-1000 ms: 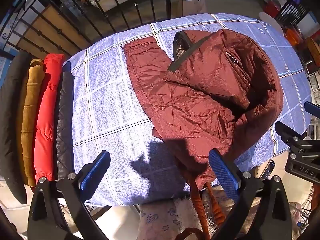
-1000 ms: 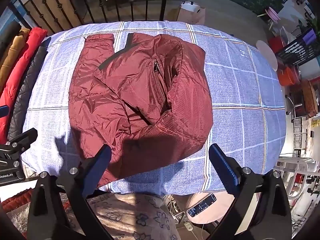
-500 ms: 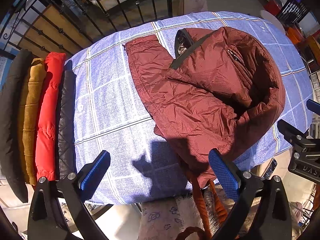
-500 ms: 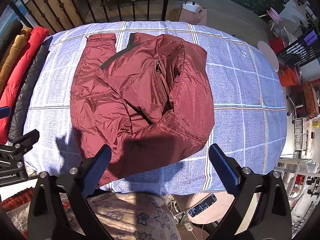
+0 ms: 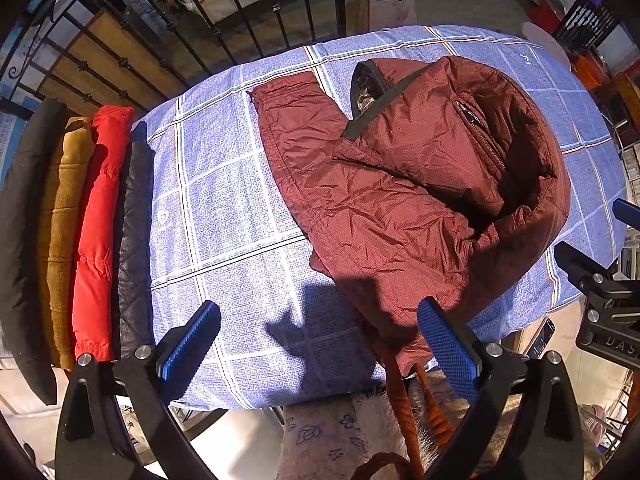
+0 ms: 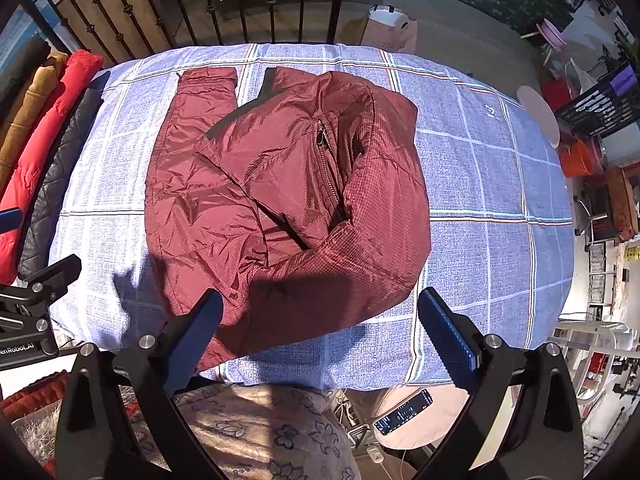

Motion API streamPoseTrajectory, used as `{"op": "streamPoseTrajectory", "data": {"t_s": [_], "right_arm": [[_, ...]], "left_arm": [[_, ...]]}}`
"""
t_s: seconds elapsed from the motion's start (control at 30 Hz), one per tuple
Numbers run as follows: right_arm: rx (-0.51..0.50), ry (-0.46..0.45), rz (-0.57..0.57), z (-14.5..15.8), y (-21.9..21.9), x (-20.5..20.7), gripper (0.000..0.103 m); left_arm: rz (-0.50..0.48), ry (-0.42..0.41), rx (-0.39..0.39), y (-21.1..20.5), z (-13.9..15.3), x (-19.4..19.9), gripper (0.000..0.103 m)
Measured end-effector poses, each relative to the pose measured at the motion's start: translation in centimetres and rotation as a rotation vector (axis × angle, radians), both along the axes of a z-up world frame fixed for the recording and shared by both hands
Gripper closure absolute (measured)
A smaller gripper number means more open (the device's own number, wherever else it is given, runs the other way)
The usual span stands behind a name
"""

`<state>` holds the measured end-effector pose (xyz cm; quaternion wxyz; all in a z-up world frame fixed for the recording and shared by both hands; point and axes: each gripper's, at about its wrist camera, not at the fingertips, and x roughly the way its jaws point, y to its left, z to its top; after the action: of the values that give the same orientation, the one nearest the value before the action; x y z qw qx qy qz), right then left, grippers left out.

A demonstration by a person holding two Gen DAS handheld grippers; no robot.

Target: Fold large clothes

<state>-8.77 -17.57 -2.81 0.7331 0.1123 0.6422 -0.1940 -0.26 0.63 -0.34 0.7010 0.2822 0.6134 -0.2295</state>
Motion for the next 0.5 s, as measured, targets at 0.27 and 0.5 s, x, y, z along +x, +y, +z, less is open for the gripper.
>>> {"op": "streamPoseTrajectory", "data": {"t_s": [0.27, 0.5], "right_arm": [[0.003, -0.002, 0.004, 0.06, 0.23, -0.03, 0.007], [0.006, -0.003, 0.007, 0.09, 0.42, 0.06, 0.007]], "left_arm": [[0.0, 0.001, -0.001, 0.02, 0.03, 0.04, 0.006], [0.001, 0.0, 0.0, 0.03, 0.11, 0.03, 0.006]]}}
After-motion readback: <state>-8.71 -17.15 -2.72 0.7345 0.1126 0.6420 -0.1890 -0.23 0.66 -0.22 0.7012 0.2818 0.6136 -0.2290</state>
